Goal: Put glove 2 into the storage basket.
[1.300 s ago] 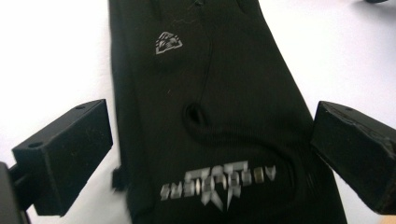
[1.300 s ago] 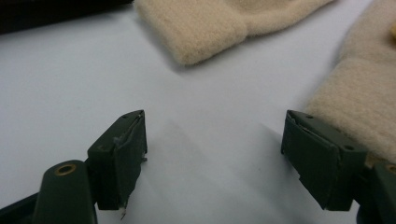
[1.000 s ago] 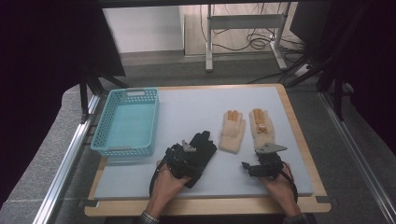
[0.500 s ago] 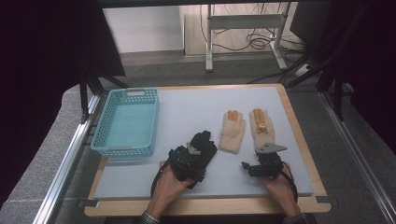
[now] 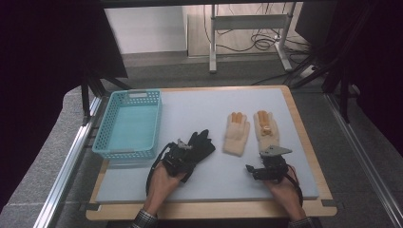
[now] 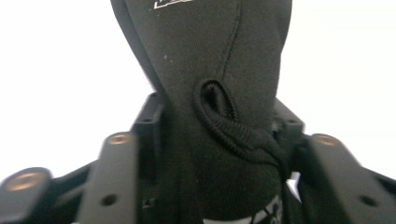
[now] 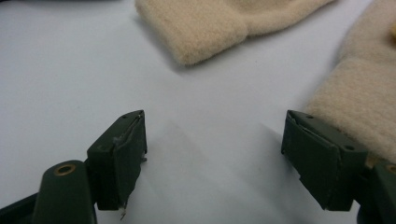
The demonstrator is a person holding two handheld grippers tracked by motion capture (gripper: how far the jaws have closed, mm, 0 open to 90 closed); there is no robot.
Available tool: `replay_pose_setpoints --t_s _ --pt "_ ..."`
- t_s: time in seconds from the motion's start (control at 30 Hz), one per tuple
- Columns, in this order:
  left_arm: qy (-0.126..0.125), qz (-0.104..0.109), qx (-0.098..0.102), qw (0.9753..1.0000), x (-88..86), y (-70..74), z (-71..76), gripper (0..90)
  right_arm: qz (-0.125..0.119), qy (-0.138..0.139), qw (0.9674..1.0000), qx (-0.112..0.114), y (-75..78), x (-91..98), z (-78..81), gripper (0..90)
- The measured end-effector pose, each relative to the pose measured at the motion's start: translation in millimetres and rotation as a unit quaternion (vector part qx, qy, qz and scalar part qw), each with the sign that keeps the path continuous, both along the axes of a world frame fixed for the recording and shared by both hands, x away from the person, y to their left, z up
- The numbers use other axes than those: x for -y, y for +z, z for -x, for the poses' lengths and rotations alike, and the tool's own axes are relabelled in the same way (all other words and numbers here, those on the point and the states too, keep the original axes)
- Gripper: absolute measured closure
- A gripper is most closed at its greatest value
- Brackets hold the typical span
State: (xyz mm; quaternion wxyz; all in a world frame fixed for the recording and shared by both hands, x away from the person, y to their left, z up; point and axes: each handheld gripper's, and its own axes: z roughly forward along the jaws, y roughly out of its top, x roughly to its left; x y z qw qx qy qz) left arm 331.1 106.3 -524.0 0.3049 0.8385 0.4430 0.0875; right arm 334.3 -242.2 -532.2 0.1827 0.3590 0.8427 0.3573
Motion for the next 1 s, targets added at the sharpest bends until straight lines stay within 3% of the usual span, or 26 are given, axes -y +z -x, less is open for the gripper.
replay_pose_setpoints --t_s 0.13,0.4,0.6,0.7,0.93,1.0 --pt "-0.002 -0.003 0.006 1.0000 -0.8 5.3 -0.4 65.9 0.000 0.000 1.0000 0.000 0.0 0.0 0.0 21.8" --pt "-0.002 -0.010 0.022 0.9997 0.6 24.3 -5.6 66.5 0.000 0.000 1.0000 0.000 0.0 0.1 -0.1 21.8" --pt "-0.004 0.003 0.028 0.9996 -5.8 47.1 -16.1 66.2 0.000 0.000 1.0000 0.000 0.0 0.2 -0.1 21.7" --pt "0.007 -0.004 0.049 0.9988 -13.1 64.3 -22.3 65.9 0.000 0.000 1.0000 -0.001 0.0 0.1 -0.1 21.7" --pt "0.032 -0.021 0.065 0.9971 -31.2 86.8 -32.3 65.7 0.000 0.000 1.0000 0.000 0.1 0.1 0.0 21.7" --pt "0.051 -0.028 0.069 0.9959 -46.5 96.0 -38.7 65.6 0.000 0.000 1.0000 0.000 0.0 0.1 0.0 21.7"
